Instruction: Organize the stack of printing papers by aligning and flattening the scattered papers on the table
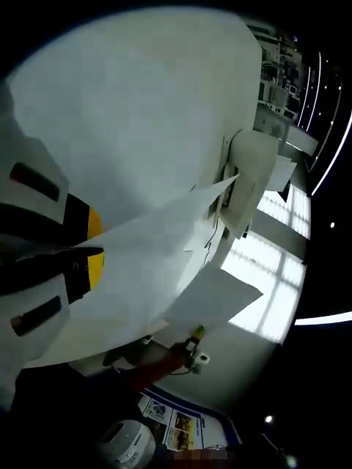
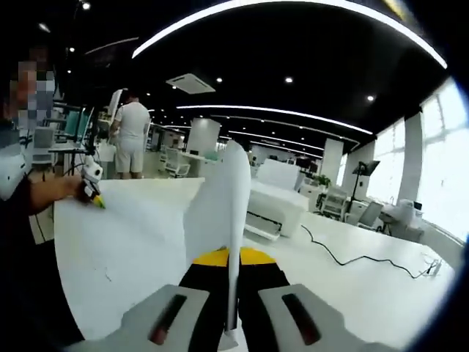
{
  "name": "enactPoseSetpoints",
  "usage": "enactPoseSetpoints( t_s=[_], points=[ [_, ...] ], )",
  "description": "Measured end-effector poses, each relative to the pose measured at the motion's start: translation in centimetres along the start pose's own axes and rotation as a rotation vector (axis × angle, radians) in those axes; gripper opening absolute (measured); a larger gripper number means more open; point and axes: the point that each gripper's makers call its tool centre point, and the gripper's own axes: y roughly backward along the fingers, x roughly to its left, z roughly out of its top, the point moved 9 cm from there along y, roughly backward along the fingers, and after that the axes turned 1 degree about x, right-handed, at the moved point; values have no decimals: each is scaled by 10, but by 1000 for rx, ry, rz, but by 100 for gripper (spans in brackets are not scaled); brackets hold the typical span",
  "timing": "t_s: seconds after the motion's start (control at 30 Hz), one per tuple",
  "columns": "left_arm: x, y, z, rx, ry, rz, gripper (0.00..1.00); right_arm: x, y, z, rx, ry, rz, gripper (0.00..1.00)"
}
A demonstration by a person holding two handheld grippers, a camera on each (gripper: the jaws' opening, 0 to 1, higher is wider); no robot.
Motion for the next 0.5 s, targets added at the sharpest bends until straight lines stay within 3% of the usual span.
enactPoseSetpoints(
  t_s=[0.17,0.5],
  points=[
    [0,0,0,-2,0,-2,6,15,-11,2,1,-69,144,0],
    [0,0,0,-1,-1,-4,6,28,-35,-4,65,-145,287,0]
  ],
)
